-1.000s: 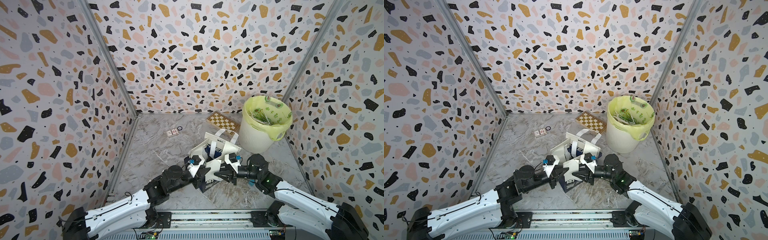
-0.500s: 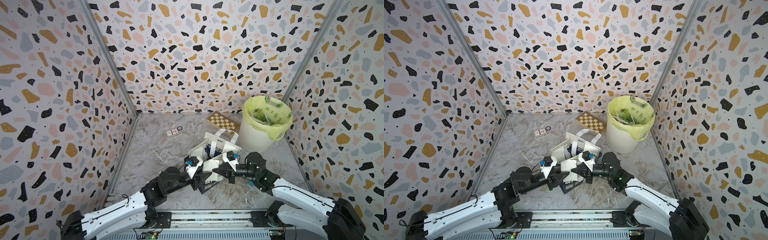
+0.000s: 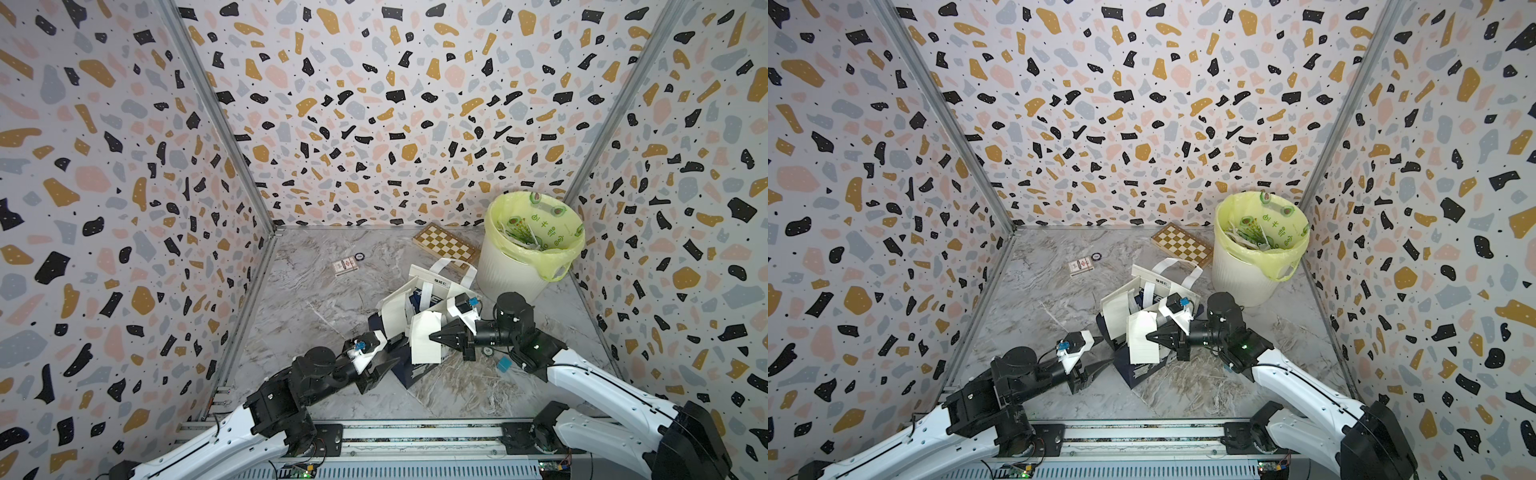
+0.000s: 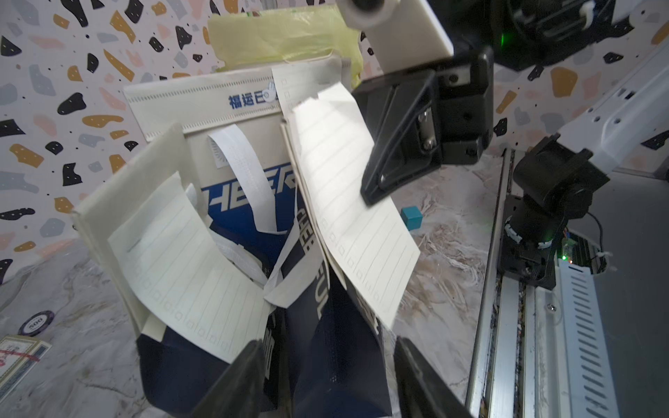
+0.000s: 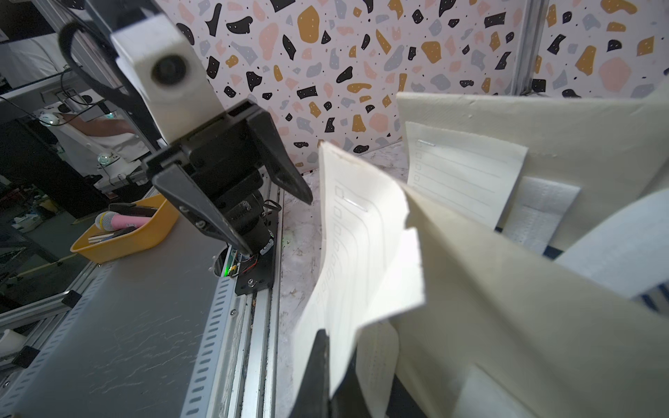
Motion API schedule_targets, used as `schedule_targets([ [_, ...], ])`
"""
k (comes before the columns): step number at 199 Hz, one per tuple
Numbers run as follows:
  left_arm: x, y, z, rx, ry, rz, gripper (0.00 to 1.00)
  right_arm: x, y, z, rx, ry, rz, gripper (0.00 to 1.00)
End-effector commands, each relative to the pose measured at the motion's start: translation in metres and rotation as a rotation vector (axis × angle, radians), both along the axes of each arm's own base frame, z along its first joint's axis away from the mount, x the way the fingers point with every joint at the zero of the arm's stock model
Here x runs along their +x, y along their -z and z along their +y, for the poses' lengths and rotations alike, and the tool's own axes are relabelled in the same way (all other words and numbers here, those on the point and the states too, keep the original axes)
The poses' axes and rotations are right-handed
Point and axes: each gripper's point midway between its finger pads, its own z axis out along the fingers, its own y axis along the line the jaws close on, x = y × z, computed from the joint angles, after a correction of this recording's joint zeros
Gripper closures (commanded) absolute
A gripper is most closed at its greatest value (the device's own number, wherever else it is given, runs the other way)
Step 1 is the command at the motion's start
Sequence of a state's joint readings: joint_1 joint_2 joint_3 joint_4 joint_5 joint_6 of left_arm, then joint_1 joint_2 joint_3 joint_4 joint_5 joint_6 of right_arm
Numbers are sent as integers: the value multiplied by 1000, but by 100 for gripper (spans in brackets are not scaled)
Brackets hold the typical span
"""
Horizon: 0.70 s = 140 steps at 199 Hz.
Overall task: Shred takeout receipts and throw away
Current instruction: Tear off the takeout receipt from the takeout bag.
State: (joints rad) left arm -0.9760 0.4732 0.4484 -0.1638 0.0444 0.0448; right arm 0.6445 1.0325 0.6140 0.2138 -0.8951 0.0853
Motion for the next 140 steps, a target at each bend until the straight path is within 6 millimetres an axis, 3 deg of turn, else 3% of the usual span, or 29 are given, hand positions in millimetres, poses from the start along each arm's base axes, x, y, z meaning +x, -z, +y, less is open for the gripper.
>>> schedule_targets([
  [1,4,4,-8,0,21,-32,38,-11,-5,-1,-29,-102,35,100],
  [34,12,-4,-25,-74,26,-38,37,-13,0,0,-52,-147,47,100],
  [90,21,-7,-30,-127,-10,-37,43,-23,-4,-1,-50,-206,75,100],
  [140,7,-7,-39,-163,81,2,32,-19,-9,0,-49,-191,95,100],
])
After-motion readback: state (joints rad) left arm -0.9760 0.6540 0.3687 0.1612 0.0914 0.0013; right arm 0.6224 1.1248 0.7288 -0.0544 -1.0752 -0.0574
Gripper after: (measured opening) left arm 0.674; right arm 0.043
